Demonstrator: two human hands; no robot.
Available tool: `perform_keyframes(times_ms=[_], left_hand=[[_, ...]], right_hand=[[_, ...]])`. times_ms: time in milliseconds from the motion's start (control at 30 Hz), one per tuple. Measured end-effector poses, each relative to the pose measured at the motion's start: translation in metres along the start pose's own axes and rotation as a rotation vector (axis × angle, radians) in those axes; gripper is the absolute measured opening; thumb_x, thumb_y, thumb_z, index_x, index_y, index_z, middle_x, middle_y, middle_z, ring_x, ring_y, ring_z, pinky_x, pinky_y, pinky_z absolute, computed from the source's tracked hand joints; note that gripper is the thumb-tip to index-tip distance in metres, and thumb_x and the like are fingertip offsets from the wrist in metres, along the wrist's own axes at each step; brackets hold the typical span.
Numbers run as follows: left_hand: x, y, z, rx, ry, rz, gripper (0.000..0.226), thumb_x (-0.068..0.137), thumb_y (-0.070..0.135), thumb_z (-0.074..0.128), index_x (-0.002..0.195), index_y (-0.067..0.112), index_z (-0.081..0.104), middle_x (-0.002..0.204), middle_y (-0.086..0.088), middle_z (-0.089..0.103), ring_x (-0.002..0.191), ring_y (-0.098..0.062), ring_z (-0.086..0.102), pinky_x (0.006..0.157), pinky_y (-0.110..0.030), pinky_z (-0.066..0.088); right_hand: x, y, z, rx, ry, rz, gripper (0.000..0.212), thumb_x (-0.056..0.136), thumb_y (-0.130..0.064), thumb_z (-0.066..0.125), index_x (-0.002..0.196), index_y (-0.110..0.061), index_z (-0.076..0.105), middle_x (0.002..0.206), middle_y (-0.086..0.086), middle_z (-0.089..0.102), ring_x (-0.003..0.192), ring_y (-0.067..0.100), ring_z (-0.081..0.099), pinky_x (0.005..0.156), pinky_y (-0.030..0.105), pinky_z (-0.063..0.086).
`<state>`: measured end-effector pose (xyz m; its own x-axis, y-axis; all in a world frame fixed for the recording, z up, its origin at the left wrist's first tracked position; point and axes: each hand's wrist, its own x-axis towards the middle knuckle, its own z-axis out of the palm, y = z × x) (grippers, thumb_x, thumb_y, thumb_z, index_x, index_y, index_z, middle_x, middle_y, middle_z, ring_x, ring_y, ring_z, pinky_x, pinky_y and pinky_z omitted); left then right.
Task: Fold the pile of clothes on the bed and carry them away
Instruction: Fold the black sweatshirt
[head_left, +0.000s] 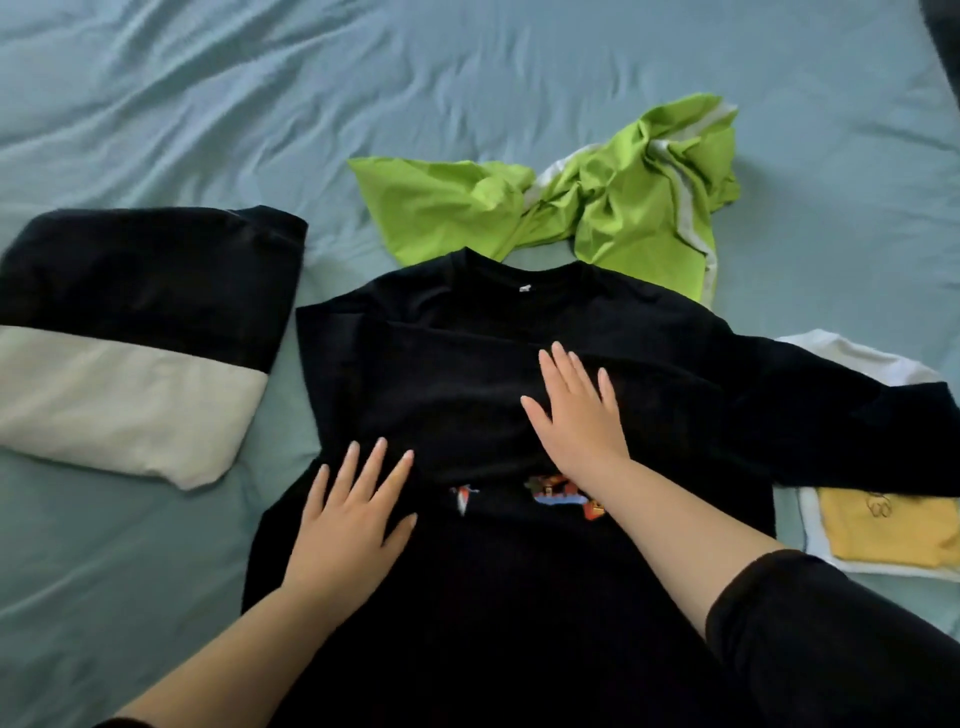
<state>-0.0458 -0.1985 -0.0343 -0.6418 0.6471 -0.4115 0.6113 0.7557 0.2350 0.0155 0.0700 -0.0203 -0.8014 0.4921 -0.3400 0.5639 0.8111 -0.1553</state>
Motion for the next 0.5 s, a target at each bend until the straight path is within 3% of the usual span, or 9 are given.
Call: perform_keyframes(times_ms=[67,133,200,300,367,400,467,500], left_hand=[[-0.004,-0.017,-0.010,-0.072,0.102,-0.049,0.074,0.096,0.049,0.040,0.152,0.037,-0.007,0.163,0.003,-0.002,0.149,-0.016,-0.012,0.120,-0.035,0.000],[-0.007,-0.035,-0.013,-0.173,0.135,-0.145,0.077,0.093,0.037,0.055,0.155,0.032,0.010,0.161,-0.001,0.015,0.148,-0.020,0.016,0.117,-0.036,0.022],[-0.007,-0.045,-0.014,-0.254,0.143,-0.200,0.071,0.090,0.031,0.061,0.151,0.025,0.025,0.150,0.000,0.034,0.133,-0.021,0.037,0.106,-0.035,0.038],[-0.005,-0.057,-0.011,-0.346,0.210,-0.250,0.049,0.086,0.030,0.065,0.131,0.023,0.046,0.125,0.003,0.051,0.112,-0.020,0.049,0.090,-0.034,0.044],[-0.002,-0.058,-0.010,-0.383,0.246,-0.275,0.039,0.084,0.032,0.066,0.119,0.025,0.050,0.114,0.005,0.052,0.104,-0.020,0.052,0.084,-0.035,0.045],[-0.001,-0.058,-0.009,-0.382,0.261,-0.281,0.037,0.083,0.035,0.067,0.115,0.027,0.050,0.110,0.006,0.052,0.102,-0.019,0.052,0.083,-0.034,0.044],[0.002,-0.056,-0.008,-0.361,0.285,-0.291,0.035,0.081,0.039,0.068,0.111,0.029,0.051,0.106,0.009,0.052,0.099,-0.017,0.050,0.082,-0.033,0.041],[0.003,-0.055,-0.008,-0.352,0.291,-0.291,0.034,0.080,0.038,0.069,0.109,0.031,0.052,0.105,0.009,0.052,0.099,-0.017,0.050,0.083,-0.032,0.038]], right_hand=[[0.015,-0.046,-0.008,0.037,0.010,-0.197,0.058,0.102,-0.041,0.033,0.154,-0.021,0.015,0.162,-0.007,0.014,0.149,0.010,0.002,0.120,0.036,-0.001],[0.035,-0.093,-0.012,0.073,0.001,-0.304,0.054,0.100,-0.037,0.041,0.151,-0.021,0.028,0.158,-0.006,0.026,0.148,0.012,0.010,0.120,0.035,0.003],[0.059,-0.133,-0.016,0.088,0.016,-0.353,0.056,0.098,-0.037,0.047,0.149,-0.020,0.032,0.157,-0.004,0.030,0.148,0.015,0.015,0.119,0.036,0.006],[0.095,-0.185,-0.016,0.091,-0.066,-0.292,0.063,0.092,-0.046,0.055,0.145,-0.019,0.038,0.150,0.002,0.041,0.143,0.021,0.028,0.117,0.039,0.018],[0.113,-0.205,-0.017,0.124,-0.180,-0.189,0.055,0.086,-0.053,0.060,0.128,-0.018,0.053,0.131,0.003,0.057,0.128,0.024,0.046,0.107,0.040,0.030],[0.121,-0.211,-0.017,0.148,-0.230,-0.143,0.046,0.084,-0.055,0.063,0.111,-0.018,0.060,0.114,0.002,0.062,0.116,0.025,0.053,0.100,0.039,0.036],[0.131,-0.216,-0.017,0.187,-0.304,-0.110,0.042,0.080,-0.056,0.067,0.078,-0.015,0.057,0.080,0.000,0.058,0.088,0.024,0.057,0.079,0.034,0.042],[0.133,-0.217,-0.018,0.214,-0.346,-0.103,0.045,0.080,-0.054,0.068,0.075,-0.011,0.059,0.074,0.001,0.057,0.080,0.023,0.056,0.071,0.032,0.043]])
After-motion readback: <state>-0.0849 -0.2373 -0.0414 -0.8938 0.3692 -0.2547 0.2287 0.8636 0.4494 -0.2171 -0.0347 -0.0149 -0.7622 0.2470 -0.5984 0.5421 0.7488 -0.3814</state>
